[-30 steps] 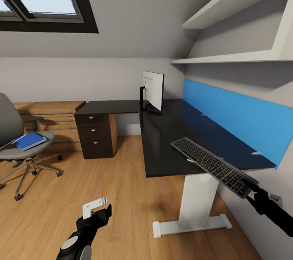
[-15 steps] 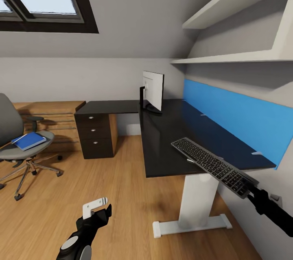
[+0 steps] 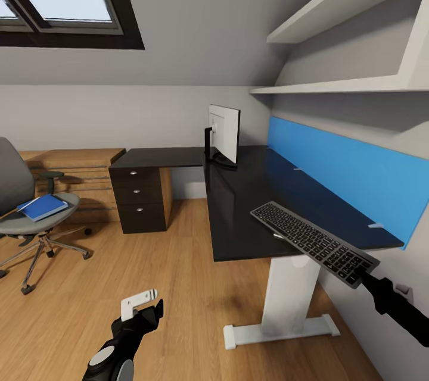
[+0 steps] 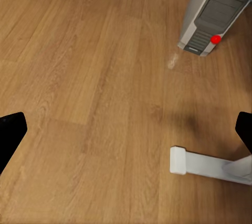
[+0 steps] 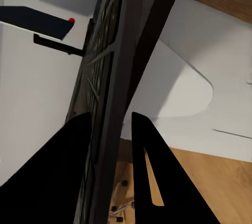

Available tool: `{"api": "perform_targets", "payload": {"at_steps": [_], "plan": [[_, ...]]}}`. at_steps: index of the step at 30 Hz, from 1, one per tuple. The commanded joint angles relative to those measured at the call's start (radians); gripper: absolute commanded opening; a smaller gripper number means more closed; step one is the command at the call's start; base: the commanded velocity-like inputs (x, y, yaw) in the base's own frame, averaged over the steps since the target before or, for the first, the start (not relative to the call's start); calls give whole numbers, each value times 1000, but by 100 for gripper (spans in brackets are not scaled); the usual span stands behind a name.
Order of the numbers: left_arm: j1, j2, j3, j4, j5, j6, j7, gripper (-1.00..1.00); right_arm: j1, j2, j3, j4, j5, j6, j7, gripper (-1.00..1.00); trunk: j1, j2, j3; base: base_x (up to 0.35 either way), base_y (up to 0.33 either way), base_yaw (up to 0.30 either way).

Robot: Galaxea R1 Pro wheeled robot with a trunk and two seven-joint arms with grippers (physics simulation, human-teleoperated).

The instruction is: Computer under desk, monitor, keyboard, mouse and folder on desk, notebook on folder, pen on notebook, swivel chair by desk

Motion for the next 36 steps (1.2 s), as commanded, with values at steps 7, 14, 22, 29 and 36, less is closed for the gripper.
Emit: {"api": "perform_targets", "payload": {"at_steps": [7,14,22,29,36], "plan": [[0,1,-1,-1,11,3,9,100,-1,9,-4,-6,-4,8,26,-100,-27,49,21,0,0,0],[0,0,-1,-1,10,3,9,100,-1,56,-4,-67,-5,12,97,-100,-54,98,47,0,0,52],[0,0,-2,0,9,3,9,100,-1,75,-4,-99,-3,12,98,-100,-84,154,84,0,0,124],[0,0,-3,15,9,3,9,100,-1,115,57,-134,0,9,98,-100,-84,154,94,0,0,104],[0,0,-6,28,8,3,9,100,-1,187,123,-156,5,6,97,-100,-84,154,104,0,0,107]]}}
